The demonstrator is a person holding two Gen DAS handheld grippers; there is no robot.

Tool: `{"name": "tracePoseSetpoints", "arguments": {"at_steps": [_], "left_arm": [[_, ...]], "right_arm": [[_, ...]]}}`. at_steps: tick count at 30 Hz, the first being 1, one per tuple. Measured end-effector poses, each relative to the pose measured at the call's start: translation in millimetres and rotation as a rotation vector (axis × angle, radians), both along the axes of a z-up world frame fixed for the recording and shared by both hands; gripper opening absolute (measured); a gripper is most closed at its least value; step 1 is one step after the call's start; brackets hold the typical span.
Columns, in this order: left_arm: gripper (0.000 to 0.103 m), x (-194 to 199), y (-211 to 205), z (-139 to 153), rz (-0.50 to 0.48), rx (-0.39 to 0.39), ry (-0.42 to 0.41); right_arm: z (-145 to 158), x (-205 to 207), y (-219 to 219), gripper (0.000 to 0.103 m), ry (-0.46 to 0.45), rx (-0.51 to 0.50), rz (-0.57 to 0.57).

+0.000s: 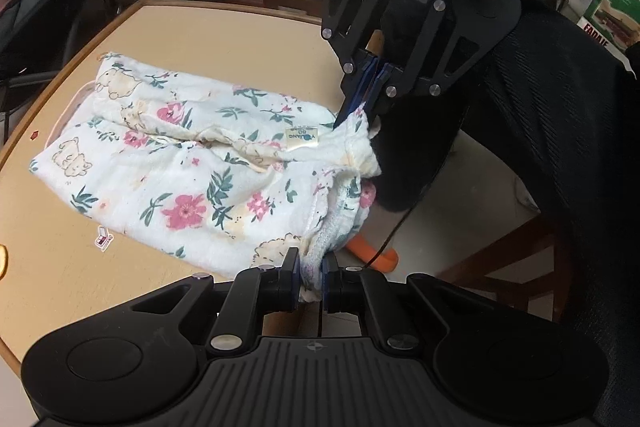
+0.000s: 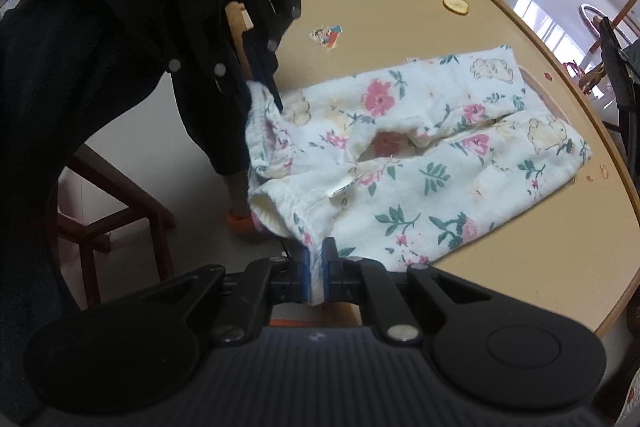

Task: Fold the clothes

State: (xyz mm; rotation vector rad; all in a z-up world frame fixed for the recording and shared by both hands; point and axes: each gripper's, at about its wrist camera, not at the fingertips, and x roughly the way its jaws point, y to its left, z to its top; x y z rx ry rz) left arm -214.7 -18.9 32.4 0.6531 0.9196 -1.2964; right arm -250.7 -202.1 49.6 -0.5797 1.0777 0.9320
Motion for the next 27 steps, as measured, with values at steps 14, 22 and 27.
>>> {"name": "tracePoseSetpoints", "arguments": {"at_steps": [14, 22, 27], "left_arm": [[0.010, 42.8, -0.3, 4.9, 0.164, -0.074, 0.030], [0.010, 49.0, -6.4, -13.6, 0.212, -0.033, -0.014], [0.010, 49.2, -9.5, -17.4, 0.220, -0.020, -0.036]], "right_arm": [[0.3, 46.6, -2.1, 0.007, 0.083, -0.002, -0.029], [-12.3, 56.0, -4.0, 0.009, 0.037, -0.007, -0.062], [-10.7, 49.6, -4.5, 0.012, -0.023, -0.008, -0.054]]}}
